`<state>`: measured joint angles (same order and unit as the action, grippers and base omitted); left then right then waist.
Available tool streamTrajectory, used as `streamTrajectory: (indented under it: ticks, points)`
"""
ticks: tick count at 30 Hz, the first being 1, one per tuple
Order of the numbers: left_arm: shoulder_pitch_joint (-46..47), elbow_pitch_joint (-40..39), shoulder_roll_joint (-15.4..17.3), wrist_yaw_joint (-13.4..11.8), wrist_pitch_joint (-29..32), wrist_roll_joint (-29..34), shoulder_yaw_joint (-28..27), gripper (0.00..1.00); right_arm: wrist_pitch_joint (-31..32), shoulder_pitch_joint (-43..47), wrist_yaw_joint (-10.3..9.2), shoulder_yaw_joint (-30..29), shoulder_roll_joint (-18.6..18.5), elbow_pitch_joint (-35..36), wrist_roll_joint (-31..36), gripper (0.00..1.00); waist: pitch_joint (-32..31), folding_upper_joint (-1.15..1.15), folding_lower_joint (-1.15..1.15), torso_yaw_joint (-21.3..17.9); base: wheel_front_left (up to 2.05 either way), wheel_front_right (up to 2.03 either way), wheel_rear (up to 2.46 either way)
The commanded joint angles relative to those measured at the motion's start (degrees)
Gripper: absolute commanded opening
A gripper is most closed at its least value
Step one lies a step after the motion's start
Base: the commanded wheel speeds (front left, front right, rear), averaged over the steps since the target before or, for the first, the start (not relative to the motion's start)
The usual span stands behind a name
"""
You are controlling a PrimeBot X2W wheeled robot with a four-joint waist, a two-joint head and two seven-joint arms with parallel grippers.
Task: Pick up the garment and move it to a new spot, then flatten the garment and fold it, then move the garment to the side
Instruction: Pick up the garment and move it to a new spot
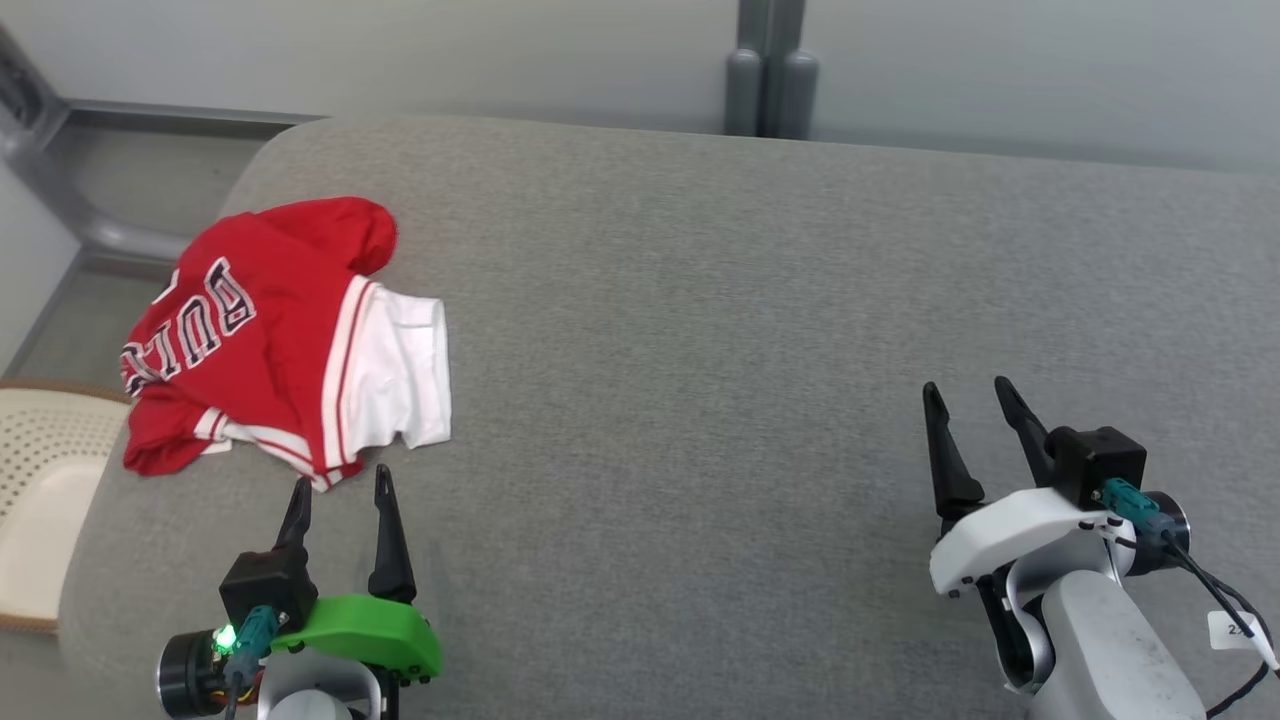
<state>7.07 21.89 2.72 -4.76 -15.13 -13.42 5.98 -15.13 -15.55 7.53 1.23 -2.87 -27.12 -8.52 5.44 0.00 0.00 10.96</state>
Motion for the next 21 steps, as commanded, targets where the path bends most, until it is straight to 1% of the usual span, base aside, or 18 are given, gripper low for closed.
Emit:
streamTrajectory:
  ticks: [1,4,6,10,13,16,21]
  points:
    - [-0.2,0.1,0.3,-0.4,0.0,0.0,-0.4,1.00,0.0,0.2,-0.08,0.6,-0.1,-0.1,-0.4,1.00,0.6,0.00,0.00,7.3,0.00,0.00,0.00]
    - [-1.1,0.5,0.3,-0.8,0.0,-0.5,-1.0,1.00,0.0,0.1,-0.08,1.7,-0.1,-0.4,-0.4,1.00,0.6,0.00,0.00,11.0,0.00,0.00,0.00]
    - [-1.6,0.8,0.3,-1.0,0.0,-0.6,-1.6,1.00,0.0,-0.1,-0.08,2.7,-0.1,-0.7,-0.7,1.00,0.6,0.00,0.00,12.8,0.00,0.00,0.00]
    - [-2.1,1.5,0.3,-1.0,0.0,-1.3,-3.1,1.00,0.0,-0.9,-0.08,4.6,-0.2,-1.2,-1.3,1.00,0.9,0.00,0.00,14.5,0.00,0.00,0.00]
    - [-1.8,2.1,0.3,-0.1,0.0,-1.9,-4.1,1.00,0.0,-1.4,-0.08,5.4,-0.2,-1.5,-1.4,1.00,1.4,0.00,0.00,14.4,0.00,0.00,0.00]
    - [0.2,3.6,0.3,1.8,0.0,-3.1,-5.3,1.00,0.0,-2.0,-0.08,6.2,-0.2,-1.6,-0.9,1.00,2.5,0.00,0.00,13.5,0.00,0.00,0.00]
    - [5.3,7.5,0.3,4.8,0.0,-1.4,-8.0,1.00,0.0,-3.2,-0.08,6.3,-0.2,-1.7,0.3,1.00,5.3,0.00,0.00,10.7,0.00,0.00,0.00]
